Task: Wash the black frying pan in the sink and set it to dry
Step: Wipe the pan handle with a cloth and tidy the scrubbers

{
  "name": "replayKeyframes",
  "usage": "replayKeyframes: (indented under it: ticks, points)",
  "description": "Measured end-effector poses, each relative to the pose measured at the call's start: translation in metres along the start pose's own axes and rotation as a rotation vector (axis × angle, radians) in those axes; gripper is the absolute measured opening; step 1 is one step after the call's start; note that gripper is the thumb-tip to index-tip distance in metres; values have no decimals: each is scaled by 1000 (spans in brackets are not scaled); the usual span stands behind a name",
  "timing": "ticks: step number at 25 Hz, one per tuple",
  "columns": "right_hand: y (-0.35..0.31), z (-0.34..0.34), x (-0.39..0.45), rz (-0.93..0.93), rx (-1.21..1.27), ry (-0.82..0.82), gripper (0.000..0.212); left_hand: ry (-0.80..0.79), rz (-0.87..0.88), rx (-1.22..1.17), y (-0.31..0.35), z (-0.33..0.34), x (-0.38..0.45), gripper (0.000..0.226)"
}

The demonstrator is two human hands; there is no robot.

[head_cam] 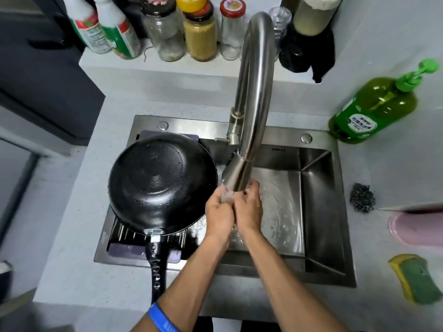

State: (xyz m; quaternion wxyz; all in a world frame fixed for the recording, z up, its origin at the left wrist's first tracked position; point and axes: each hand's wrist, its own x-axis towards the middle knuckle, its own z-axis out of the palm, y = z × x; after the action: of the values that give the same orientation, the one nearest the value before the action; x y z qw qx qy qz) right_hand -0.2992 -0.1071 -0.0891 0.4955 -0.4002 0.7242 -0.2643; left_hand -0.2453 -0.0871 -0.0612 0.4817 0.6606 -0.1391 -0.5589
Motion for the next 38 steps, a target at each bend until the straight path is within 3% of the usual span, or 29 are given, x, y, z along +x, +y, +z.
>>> replayKeyframes:
  ticks: [4, 7, 9, 11, 14, 16, 19, 22, 24, 27, 30, 33, 36, 38]
  points:
    - [-5, 9, -21, 299, 460, -206, 20, 42, -8, 34, -16, -4, 26, 33]
    - [-11, 6, -15, 453, 606, -72, 27, 63, -42, 23, -15, 5, 26, 25]
    - [-13, 2, -11, 544, 680, -137, 29, 66, -7, 174, -10, 8, 23, 15]
    - [-14, 0, -11, 545, 684, -209, 26, -20, 130, 412, -12, 2, 23, 21]
    - [-13, -6, -15, 576, 767, -199, 27, -106, 561, 938, -27, -20, 23, 38]
    - [-13, -12, -15, 543, 769, -173, 25, -164, 676, 915, -27, -25, 12, 34]
    - [-19, -14, -16, 476, 704, -209, 8, -179, 452, 612, -22, -18, -1, 17]
    - [-24, -16, -13, 477, 677, -170, 11, -158, 174, 72, -19, -16, 3, 40]
    - [-27, -18, -10, 438, 616, -126, 19, -175, 73, -78, -11, -14, 1, 26]
    - [-25, -8, -11, 276, 474, -131, 32, -99, -97, -155, -1, -3, 1, 21]
    - [7, 7, 3, 60, 208, -197, 25, -76, -244, -253, 7, 5, 1, 29]
    - [13, -5, 1, -28, 3, -216, 47, -56, -90, -57, 3, 10, -2, 30]
    - [-1, -10, -23, 35, 118, -255, 45, 29, -31, -13, 6, 10, 2, 13]
    - [0, -5, -22, 123, 199, -201, 36, -6, -65, 33, 2, 10, 6, 12]
